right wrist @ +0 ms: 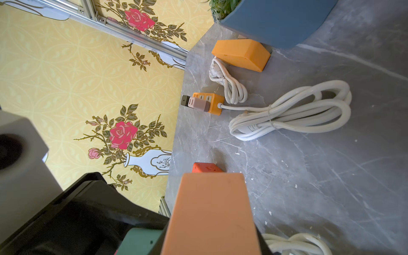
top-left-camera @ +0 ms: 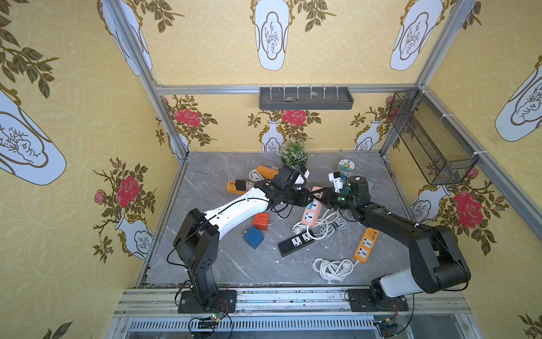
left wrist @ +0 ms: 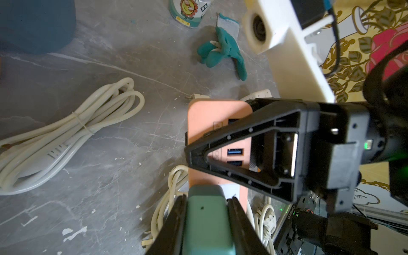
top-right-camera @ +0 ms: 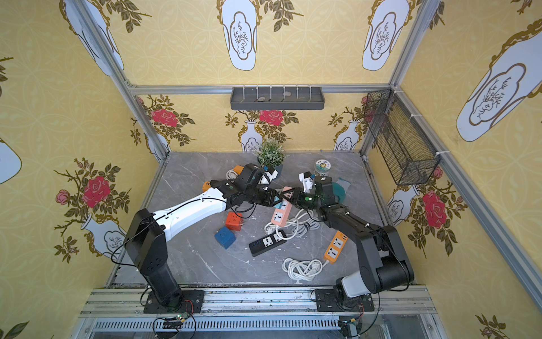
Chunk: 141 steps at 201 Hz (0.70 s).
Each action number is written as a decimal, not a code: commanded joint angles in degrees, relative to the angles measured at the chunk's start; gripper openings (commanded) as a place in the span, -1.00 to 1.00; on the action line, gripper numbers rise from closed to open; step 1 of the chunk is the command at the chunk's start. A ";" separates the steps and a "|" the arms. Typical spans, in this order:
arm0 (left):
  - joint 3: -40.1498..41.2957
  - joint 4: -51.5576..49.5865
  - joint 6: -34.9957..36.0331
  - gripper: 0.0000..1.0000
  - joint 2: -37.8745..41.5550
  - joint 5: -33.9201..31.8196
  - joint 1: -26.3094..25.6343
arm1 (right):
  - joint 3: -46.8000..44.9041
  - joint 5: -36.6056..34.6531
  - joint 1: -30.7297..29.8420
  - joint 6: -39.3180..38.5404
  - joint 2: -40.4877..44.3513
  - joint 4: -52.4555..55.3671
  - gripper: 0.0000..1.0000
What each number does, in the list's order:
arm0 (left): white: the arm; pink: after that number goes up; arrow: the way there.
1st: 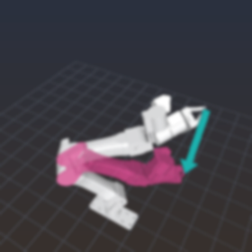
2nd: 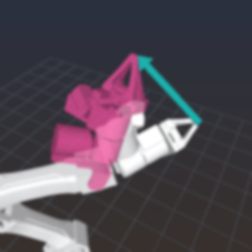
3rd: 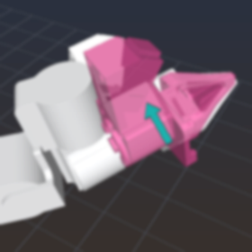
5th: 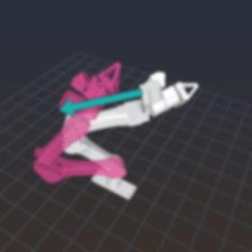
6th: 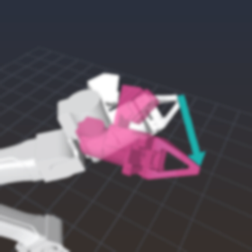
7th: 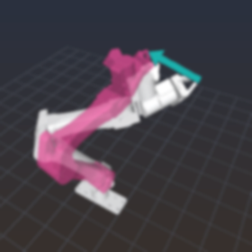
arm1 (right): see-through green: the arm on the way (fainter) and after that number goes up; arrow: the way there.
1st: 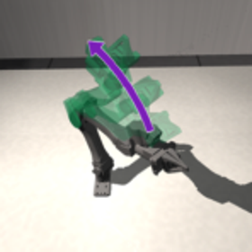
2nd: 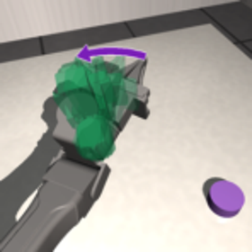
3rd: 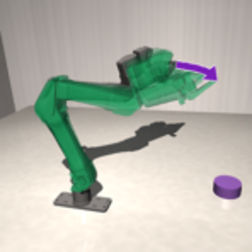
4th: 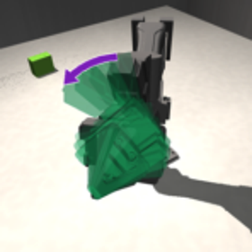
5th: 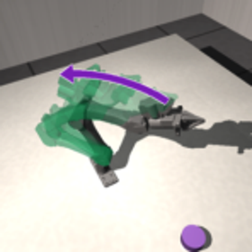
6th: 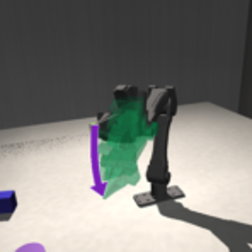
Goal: Pull the plug off the socket
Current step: Remove the plug from the socket.
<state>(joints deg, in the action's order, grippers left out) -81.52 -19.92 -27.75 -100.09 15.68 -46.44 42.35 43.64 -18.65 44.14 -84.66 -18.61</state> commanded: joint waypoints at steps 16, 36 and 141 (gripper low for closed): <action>0.28 -5.23 19.62 -0.76 1.54 -13.59 -7.26 | -0.61 -1.65 2.21 0.94 -0.94 -0.58 -0.70; -2.40 -10.29 17.30 -0.84 -0.38 -14.86 -7.26 | -0.26 -1.29 1.77 0.45 -0.53 -1.55 -0.71; 15.52 6.53 -5.83 -0.83 12.94 6.33 4.22 | -0.56 -5.00 2.76 -3.63 3.99 3.00 -0.74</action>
<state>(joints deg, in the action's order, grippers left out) -70.98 -13.39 -35.73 -88.88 25.32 -42.61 42.39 38.41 -16.05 41.67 -82.54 -11.79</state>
